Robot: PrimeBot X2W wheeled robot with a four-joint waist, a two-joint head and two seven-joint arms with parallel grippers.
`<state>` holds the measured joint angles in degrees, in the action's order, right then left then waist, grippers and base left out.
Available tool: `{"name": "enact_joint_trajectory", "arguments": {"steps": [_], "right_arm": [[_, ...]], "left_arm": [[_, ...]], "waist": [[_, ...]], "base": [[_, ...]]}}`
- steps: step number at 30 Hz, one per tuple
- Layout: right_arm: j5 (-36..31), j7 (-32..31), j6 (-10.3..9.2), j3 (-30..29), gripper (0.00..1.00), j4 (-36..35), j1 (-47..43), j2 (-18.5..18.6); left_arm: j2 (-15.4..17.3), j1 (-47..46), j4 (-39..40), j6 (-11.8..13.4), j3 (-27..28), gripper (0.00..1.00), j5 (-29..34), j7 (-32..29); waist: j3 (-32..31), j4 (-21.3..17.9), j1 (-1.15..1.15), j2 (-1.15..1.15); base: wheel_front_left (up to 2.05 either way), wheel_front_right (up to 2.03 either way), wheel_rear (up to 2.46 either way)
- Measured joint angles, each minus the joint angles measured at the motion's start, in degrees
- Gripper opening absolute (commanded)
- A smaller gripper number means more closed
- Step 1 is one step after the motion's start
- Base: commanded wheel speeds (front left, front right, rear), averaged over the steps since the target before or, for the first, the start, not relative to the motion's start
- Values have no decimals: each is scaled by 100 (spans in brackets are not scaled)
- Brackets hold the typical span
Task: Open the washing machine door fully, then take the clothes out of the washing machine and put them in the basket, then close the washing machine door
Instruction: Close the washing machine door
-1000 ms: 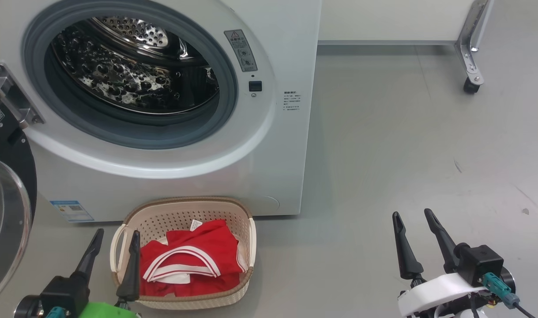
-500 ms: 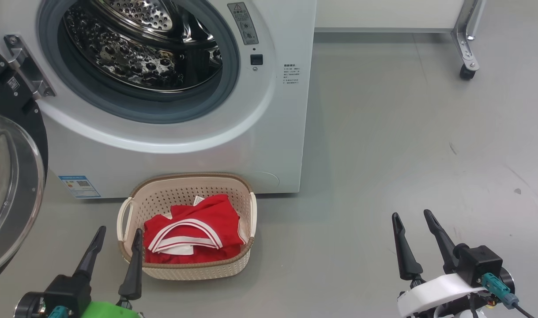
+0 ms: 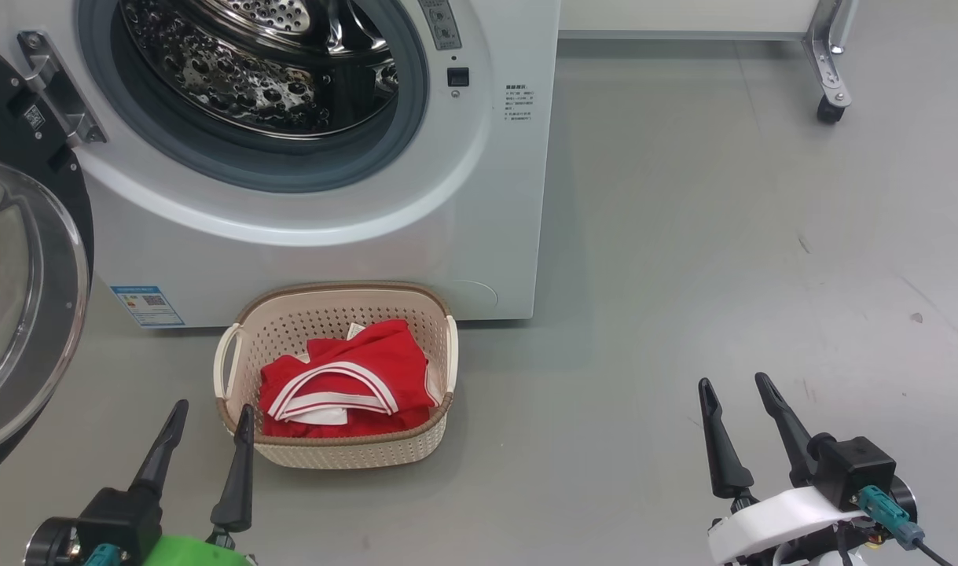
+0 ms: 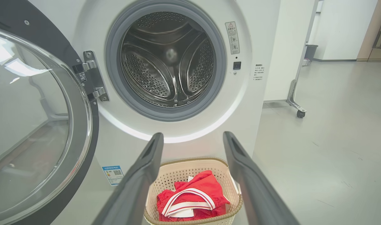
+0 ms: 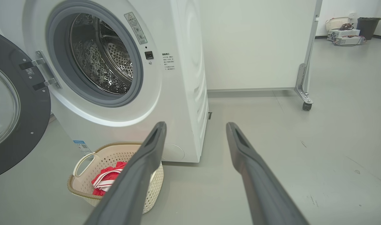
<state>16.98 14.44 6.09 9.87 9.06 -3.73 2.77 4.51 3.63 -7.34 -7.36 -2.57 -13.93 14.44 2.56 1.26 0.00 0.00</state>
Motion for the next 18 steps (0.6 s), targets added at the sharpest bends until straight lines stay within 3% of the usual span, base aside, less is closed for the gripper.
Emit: {"name": "enact_joint_trajectory", "arguments": {"steps": [18], "right_arm": [[0, 0, 36, -7, 100, 22, 1, -14]], "left_arm": [[0, -1, 12, 0, 3, 100, 1, 0]], "waist": [[-12, 19, 0, 0]], "base": [[-7, 7, 0]]}}
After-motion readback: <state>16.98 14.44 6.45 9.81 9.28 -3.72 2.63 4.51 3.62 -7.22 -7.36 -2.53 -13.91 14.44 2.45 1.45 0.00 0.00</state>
